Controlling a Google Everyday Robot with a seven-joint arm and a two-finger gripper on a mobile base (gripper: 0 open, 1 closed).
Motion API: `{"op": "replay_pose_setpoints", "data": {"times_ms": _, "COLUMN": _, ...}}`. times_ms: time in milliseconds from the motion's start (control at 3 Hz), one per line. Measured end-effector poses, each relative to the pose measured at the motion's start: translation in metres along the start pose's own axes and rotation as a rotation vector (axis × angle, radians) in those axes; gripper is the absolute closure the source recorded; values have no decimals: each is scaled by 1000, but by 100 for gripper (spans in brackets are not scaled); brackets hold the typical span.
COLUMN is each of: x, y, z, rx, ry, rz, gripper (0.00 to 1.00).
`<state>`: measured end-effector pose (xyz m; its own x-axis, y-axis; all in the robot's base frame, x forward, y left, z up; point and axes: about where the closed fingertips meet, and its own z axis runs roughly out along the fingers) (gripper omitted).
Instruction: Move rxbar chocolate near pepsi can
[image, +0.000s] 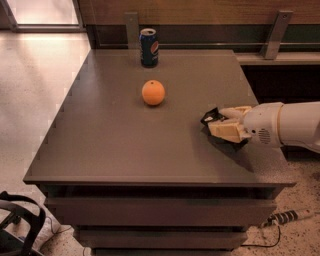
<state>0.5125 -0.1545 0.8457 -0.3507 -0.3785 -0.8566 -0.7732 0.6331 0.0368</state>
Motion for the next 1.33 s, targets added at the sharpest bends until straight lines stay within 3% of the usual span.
{"op": "replay_pose_setpoints", "data": {"times_ms": 667, "x": -62, "y": -22, "z": -16, "rx": 62, "ry": 124, "rz": -123, "gripper": 100}}
{"op": "replay_pose_setpoints", "data": {"times_ms": 1000, "x": -83, "y": -41, "z": -1, "rx": 87, "ry": 154, "rz": -167, "gripper": 100}}
{"op": "replay_pose_setpoints", "data": {"times_ms": 1333, "x": -108, "y": -63, "z": 29, "rx": 98, "ry": 133, "rz": -199, "gripper": 100}}
